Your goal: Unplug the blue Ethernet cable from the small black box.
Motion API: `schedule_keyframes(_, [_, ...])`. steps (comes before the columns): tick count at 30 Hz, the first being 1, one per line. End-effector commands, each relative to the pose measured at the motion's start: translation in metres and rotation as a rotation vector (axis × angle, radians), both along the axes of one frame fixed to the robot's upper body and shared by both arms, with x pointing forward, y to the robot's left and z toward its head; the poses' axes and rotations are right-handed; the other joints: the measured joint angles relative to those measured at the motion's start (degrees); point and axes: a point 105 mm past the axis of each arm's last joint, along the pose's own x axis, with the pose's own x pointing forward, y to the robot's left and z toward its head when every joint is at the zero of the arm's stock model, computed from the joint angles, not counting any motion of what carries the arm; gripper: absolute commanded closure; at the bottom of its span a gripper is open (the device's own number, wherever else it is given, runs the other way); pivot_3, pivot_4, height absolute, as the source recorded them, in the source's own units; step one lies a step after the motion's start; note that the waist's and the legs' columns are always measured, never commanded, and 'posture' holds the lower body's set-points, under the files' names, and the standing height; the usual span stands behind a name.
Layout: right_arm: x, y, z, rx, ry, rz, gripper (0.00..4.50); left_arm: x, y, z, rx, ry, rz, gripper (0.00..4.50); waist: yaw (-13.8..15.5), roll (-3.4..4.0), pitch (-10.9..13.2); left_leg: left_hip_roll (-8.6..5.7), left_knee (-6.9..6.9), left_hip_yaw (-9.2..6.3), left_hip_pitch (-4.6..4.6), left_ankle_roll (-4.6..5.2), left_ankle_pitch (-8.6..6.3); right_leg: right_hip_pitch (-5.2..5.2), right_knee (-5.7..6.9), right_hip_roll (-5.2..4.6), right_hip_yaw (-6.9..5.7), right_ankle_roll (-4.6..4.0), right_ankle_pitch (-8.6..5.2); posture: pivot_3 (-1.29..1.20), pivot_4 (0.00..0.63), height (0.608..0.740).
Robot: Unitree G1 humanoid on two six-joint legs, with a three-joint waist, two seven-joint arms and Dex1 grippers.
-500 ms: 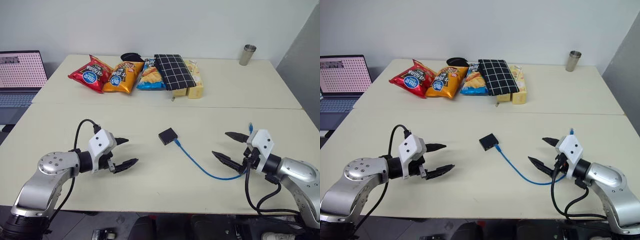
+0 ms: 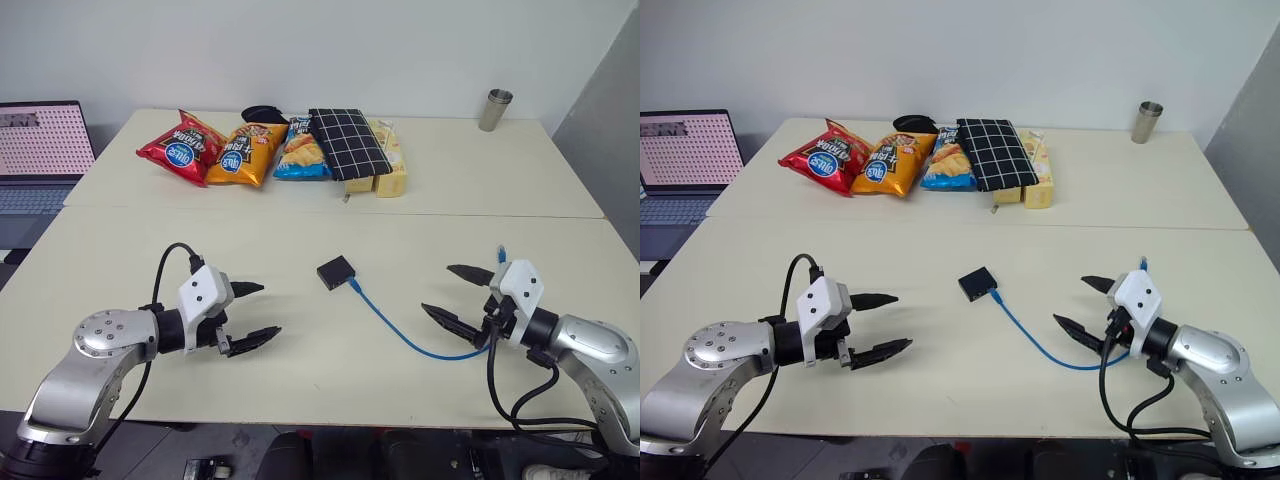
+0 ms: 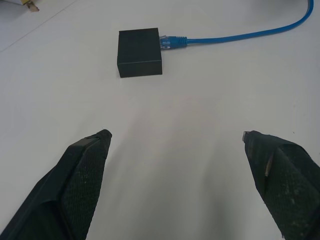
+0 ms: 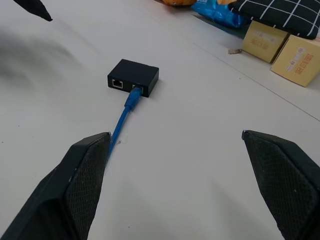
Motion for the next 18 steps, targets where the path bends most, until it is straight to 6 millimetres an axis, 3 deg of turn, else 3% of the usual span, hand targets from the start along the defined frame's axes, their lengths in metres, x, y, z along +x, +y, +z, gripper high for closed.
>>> schedule_keyframes(1, [0.0, 0.011, 0.007, 0.013, -0.035, 0.011, 0.05, 0.0, -0.004, 0.008, 0.021, -0.034, 0.0, 0.0, 0.0, 0.0, 0.0, 0.0, 0.0, 0.0, 0.0, 0.0, 0.0, 0.0, 0.0, 0.0, 0.0, 0.0, 0.0, 0.0, 0.15, 0.74])
schedule_keyframes(7, [-0.002, 0.033, -0.005, 0.045, -0.007, 0.021, 0.05, 0.001, -0.01, 0.012, -0.008, -0.033, 0.002, 0.0, 0.0, 0.0, 0.0, 0.01, 0.0, 0.0, 0.0, -0.01, 0.0, -0.01, 0.02, 0.01, 0.0, 0.0, 0.0, 0.0, 0.15, 0.74])
schedule_keyframes(13, [0.019, 0.053, -0.028, 0.035, 0.015, -0.09, 0.05, -0.004, -0.024, 0.013, -0.046, -0.042, -0.067, 0.0, 0.0, 0.01, 0.0, 0.01, 0.0, -0.01, 0.01, -0.03, 0.02, -0.04, 0.07, 0.03, 0.0, 0.0, 0.0, 0.0, 0.15, 0.74])
schedule_keyframes(18, [0.03, 0.083, -0.039, 0.069, 0.055, -0.089, 0.05, -0.009, -0.032, 0.016, -0.076, -0.022, -0.138, 0.0, -0.2, 0.01, 0.0, 0.01, 0.0, 0.0, -0.02, -0.04, 0.02, -0.07, 0.05, 0.02, 0.0, 0.0, 0.0, 0.0, 0.15, 0.74])
